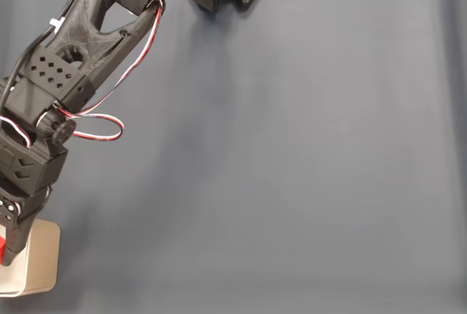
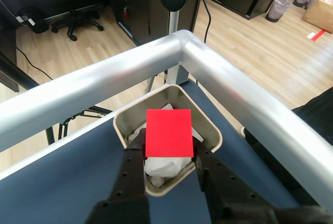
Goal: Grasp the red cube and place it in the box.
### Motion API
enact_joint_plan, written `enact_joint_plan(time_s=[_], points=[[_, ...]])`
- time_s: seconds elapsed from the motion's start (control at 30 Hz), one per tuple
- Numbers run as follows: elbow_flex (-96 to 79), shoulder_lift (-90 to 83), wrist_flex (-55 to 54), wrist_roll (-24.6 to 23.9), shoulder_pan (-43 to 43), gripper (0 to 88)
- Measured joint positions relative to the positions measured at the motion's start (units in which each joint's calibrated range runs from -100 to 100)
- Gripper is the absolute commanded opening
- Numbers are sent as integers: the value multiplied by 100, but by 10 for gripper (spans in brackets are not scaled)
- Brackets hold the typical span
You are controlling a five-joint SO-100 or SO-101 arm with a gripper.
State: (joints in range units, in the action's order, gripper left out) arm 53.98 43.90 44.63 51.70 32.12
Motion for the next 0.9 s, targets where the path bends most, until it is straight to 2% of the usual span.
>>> enact_joint_plan(time_s=[0.1, 0.23, 0.4, 0.57, 0.9], points=[[0, 0, 0, 0, 0, 77], [0, 0, -48, -122, 0, 246], [0, 0, -88, -278, 7, 341], [0, 0, -88, -322, 37, 390], [0, 0, -151, -322, 45, 417]])
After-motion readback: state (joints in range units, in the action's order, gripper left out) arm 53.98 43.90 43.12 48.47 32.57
